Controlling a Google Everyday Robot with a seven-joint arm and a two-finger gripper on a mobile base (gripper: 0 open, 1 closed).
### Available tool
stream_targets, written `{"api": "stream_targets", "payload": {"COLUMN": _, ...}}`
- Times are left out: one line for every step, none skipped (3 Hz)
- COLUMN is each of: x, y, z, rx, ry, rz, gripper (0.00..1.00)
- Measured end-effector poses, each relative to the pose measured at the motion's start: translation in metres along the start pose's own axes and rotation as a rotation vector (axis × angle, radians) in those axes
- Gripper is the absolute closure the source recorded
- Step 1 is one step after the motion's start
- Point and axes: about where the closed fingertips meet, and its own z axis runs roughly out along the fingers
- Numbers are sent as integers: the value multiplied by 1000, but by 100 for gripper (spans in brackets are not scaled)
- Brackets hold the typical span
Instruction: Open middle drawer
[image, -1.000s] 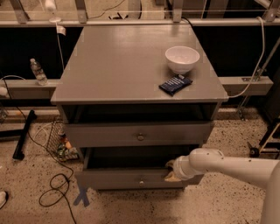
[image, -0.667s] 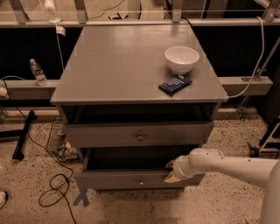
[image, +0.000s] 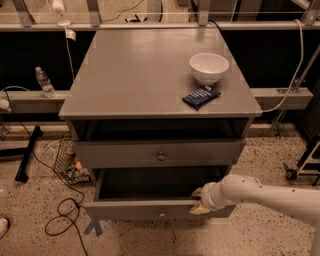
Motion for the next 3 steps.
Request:
{"api": "stream_targets", "payload": {"x": 3, "y": 12, "z": -5, "rx": 1, "ry": -9, "rz": 27, "gripper": 100}}
{"api": "stream_targets", "payload": {"x": 4, "y": 18, "z": -10, "rx": 3, "ry": -18, "rz": 25, "gripper": 100}}
{"api": "stream_targets", "payload": {"x": 4, "y": 18, "z": -10, "rx": 3, "ry": -18, "rz": 25, "gripper": 100}}
